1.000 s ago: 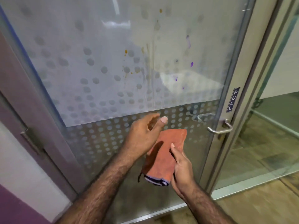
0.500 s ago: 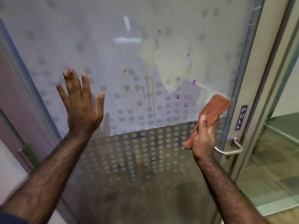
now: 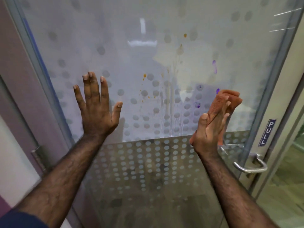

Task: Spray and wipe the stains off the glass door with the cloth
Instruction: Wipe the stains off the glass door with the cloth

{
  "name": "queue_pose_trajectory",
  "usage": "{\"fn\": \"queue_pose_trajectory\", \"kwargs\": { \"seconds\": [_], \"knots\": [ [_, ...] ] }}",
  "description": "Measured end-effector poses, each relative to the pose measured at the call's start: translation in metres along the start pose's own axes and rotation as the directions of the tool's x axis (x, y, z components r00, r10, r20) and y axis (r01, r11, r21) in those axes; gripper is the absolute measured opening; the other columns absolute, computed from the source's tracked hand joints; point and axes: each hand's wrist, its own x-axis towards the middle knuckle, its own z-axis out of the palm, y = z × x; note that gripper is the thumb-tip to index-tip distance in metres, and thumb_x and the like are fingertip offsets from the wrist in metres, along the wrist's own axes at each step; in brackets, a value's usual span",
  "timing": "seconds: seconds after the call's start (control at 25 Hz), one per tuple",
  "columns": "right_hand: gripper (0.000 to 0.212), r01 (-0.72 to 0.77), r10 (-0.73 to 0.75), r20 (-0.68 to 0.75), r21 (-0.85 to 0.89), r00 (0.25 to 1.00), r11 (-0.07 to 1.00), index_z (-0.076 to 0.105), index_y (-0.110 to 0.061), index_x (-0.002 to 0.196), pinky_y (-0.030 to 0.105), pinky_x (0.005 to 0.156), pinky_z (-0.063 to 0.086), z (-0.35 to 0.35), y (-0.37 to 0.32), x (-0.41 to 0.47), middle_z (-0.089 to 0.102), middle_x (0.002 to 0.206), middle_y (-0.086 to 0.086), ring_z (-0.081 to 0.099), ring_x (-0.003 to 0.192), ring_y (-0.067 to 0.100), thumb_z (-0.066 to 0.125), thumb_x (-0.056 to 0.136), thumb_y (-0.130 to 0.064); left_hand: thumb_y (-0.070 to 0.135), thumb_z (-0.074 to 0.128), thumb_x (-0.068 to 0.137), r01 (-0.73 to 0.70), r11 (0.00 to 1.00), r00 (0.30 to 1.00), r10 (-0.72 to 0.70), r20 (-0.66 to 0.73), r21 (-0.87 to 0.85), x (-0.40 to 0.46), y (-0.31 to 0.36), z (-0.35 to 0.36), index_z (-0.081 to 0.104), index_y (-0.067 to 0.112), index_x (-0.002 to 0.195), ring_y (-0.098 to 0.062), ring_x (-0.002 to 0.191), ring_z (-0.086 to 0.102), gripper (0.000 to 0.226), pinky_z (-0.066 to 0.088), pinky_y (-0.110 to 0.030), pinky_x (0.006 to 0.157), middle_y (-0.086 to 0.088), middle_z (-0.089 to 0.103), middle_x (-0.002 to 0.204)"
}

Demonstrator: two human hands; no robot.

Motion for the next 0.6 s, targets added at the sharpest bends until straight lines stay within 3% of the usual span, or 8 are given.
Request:
{"fn": "queue_pose_trajectory", "kwargs": {
  "seconds": [0.08,0.24,0.36,0.48,0.6],
  "knots": [
    [0.072,0.104,-0.107,-0.012,-0.137,0.994,0.985,0.004,-0.009,0.173,0.068,0.135,0.003,0.019,0.005,0.005,0.007,0.183,0.019,0.005,0.170,0.039,0.028,0.115,-0.042,0.053,0.041,0.107,0.000,1.000,1.000,0.000,-0.005,0.009,0.001,0.000,0.001,0.013,0.001,0.167,-0.049,0.162,0.008,0.084,0.006,-0.073,0.127,-0.033,0.010,0.173],
    [0.065,0.040,-0.091,-0.154,-0.302,0.984,0.952,-0.002,-0.024,0.175,0.071,0.132,0.016,0.056,-0.010,0.005,0.016,0.181,0.021,0.014,0.169,0.042,0.020,0.117,-0.042,0.054,0.041,0.106,0.004,0.999,1.000,-0.004,-0.005,0.034,0.000,-0.001,0.002,0.015,0.000,0.167,-0.049,0.162,0.009,0.085,0.008,-0.073,0.127,-0.033,0.011,0.172],
    [0.066,0.252,-0.266,-0.003,-0.315,0.964,0.915,0.001,-0.019,0.173,0.067,0.135,0.007,0.073,-0.032,-0.015,0.010,0.182,0.020,0.006,0.170,0.040,0.022,0.115,-0.043,0.055,0.039,0.106,0.008,0.999,1.000,-0.007,-0.003,0.034,0.001,0.000,0.002,0.014,0.001,0.167,-0.049,0.162,0.008,0.085,0.007,-0.073,0.128,-0.033,0.010,0.173],
    [0.066,0.603,-0.528,0.306,-0.260,0.793,0.754,0.012,-0.019,0.173,0.060,0.135,-0.006,0.090,-0.047,-0.054,-0.003,0.181,0.013,-0.010,0.171,0.031,0.021,0.114,-0.049,0.057,0.039,0.106,-0.001,0.999,1.000,0.001,0.003,0.041,0.001,-0.001,0.001,0.013,0.001,0.167,-0.049,0.162,0.008,0.087,0.005,-0.071,0.129,-0.032,0.009,0.173],
    [0.062,0.767,-0.646,0.436,-0.201,0.627,0.609,0.024,-0.021,0.172,0.055,0.138,-0.003,0.099,-0.029,-0.083,0.008,0.182,0.006,-0.005,0.172,0.025,0.030,0.115,-0.046,0.059,0.038,0.106,-0.005,0.999,1.000,0.005,-0.002,0.037,0.001,-0.001,0.001,0.013,0.001,0.167,-0.048,0.162,0.007,0.088,0.004,-0.071,0.129,-0.032,0.008,0.173]
  ]
}}
